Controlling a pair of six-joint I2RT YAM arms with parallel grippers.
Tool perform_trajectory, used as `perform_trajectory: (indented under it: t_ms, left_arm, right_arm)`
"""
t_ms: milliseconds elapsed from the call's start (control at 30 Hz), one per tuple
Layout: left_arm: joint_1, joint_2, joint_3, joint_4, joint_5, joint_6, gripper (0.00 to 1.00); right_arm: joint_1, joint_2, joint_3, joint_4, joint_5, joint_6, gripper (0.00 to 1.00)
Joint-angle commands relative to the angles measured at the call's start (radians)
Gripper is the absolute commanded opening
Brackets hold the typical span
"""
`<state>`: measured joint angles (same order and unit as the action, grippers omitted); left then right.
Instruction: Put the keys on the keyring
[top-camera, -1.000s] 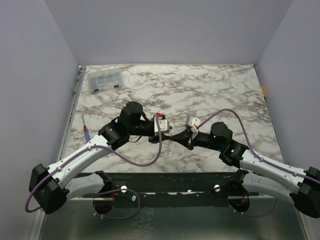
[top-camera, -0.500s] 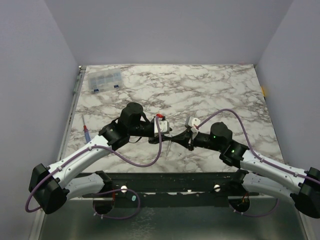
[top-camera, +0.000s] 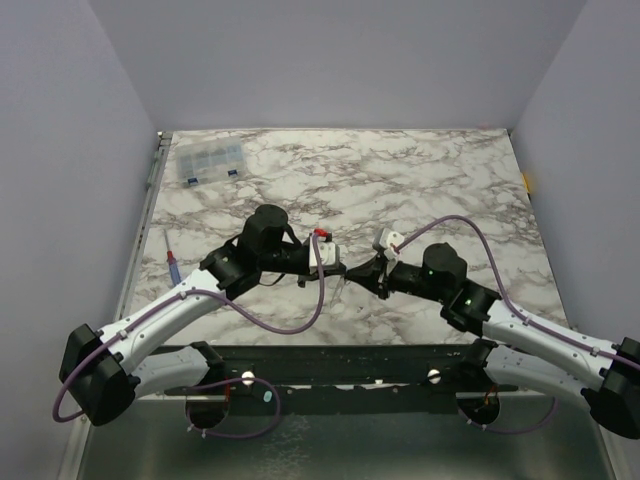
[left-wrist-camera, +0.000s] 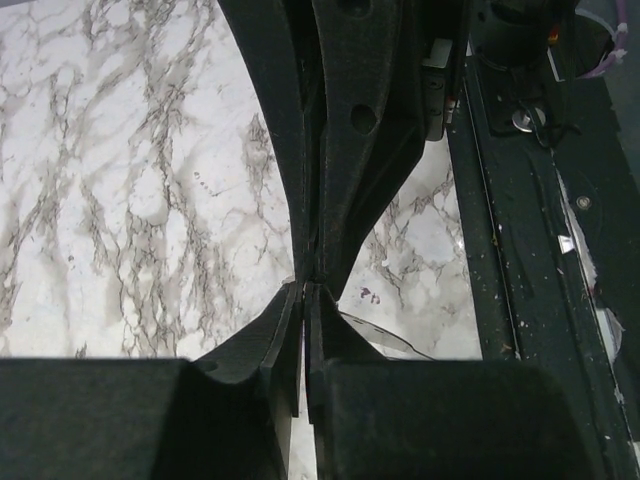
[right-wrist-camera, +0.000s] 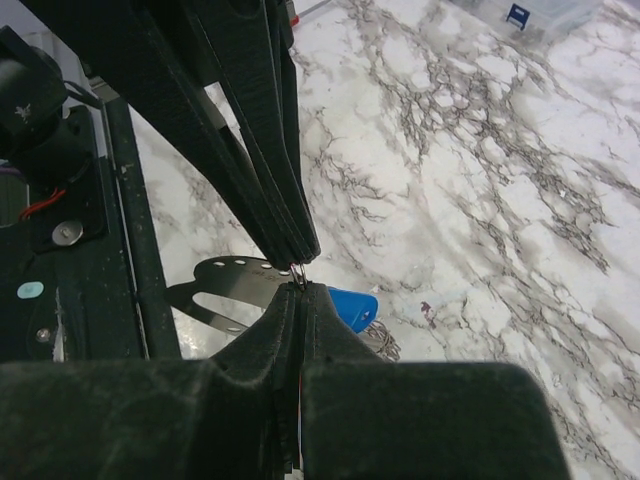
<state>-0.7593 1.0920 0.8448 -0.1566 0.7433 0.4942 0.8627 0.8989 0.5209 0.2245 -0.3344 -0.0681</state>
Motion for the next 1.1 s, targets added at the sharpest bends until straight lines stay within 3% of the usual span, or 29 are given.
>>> perform_trajectory:
  t_ms: [0, 167, 367, 833, 1067]
  left_arm:
    - [0.002, 0.019, -0.013, -0.029, 0.042, 0.007, 0.17]
    - [0.002, 0.008, -0.023, -0.019, 0.053, 0.003, 0.45]
    - [0.002, -0.04, -0.035, -0.002, 0.047, 0.01, 0.58]
    - [0.006, -0.082, -0.069, 0.039, 0.019, 0.042, 0.54]
    - [0.004, -0.049, -0.056, 0.039, 0.02, 0.019, 0.31]
  right_arm:
    - [0.002, -0.026, 0.053, 0.043, 0.017, 0.033, 0.01]
    - [0.002, -0.027, 0.059, 0.044, 0.027, 0.045, 0.01]
    - [0.002, -0.024, 0.065, 0.025, 0.038, 0.047, 0.01]
    - [0.002, -0.004, 0.12, -0.013, 0.091, 0.117, 0.01]
    - [0.002, -0.028, 0.124, -0.006, 0.059, 0.109, 0.01]
